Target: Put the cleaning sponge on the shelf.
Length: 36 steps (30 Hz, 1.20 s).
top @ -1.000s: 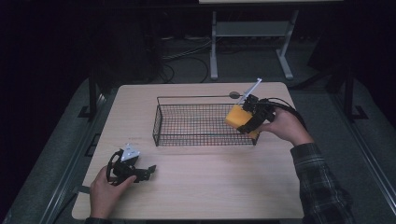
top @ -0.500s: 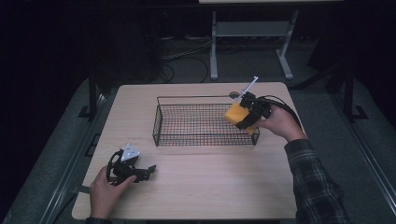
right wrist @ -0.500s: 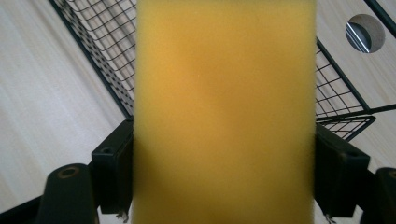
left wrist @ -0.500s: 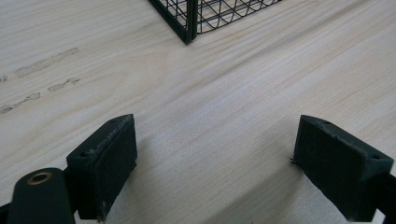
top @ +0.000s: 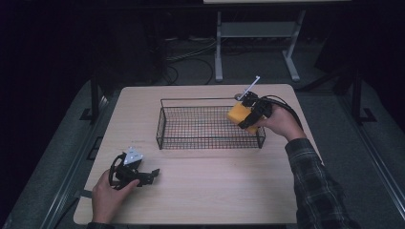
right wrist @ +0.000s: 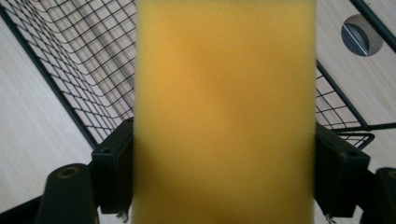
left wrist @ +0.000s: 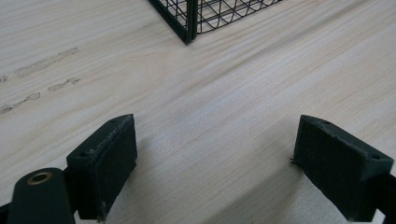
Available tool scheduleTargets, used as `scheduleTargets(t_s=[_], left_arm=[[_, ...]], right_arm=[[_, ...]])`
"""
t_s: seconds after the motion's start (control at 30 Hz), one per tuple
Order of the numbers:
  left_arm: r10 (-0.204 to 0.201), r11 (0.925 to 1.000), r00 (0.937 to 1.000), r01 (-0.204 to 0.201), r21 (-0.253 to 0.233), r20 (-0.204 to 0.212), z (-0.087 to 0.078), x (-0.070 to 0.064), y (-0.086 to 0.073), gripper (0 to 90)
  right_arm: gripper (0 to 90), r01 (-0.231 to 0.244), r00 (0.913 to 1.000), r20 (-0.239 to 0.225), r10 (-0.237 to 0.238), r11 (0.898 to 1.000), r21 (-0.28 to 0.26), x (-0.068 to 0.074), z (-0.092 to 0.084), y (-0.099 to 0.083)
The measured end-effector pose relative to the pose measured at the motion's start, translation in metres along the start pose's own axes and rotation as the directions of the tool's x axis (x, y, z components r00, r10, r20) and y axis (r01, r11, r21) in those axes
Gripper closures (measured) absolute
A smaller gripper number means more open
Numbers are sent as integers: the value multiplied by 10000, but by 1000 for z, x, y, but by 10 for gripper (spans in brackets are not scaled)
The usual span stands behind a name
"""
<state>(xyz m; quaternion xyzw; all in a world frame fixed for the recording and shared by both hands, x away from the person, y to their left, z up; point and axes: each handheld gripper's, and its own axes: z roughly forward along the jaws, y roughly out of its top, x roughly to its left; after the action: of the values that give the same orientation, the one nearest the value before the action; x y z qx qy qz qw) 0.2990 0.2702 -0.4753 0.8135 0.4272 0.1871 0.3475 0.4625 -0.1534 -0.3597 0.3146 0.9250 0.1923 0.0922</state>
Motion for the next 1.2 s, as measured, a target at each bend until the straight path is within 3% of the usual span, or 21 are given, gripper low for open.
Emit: scheduleTargets(t_s=[1.2], left_arm=[[0, 10000, 10000, 0, -3, -2, 0, 0, 0, 125]], right_arm=[[221, -111, 9997, -215, 121, 9989, 464, -7, 46, -1]])
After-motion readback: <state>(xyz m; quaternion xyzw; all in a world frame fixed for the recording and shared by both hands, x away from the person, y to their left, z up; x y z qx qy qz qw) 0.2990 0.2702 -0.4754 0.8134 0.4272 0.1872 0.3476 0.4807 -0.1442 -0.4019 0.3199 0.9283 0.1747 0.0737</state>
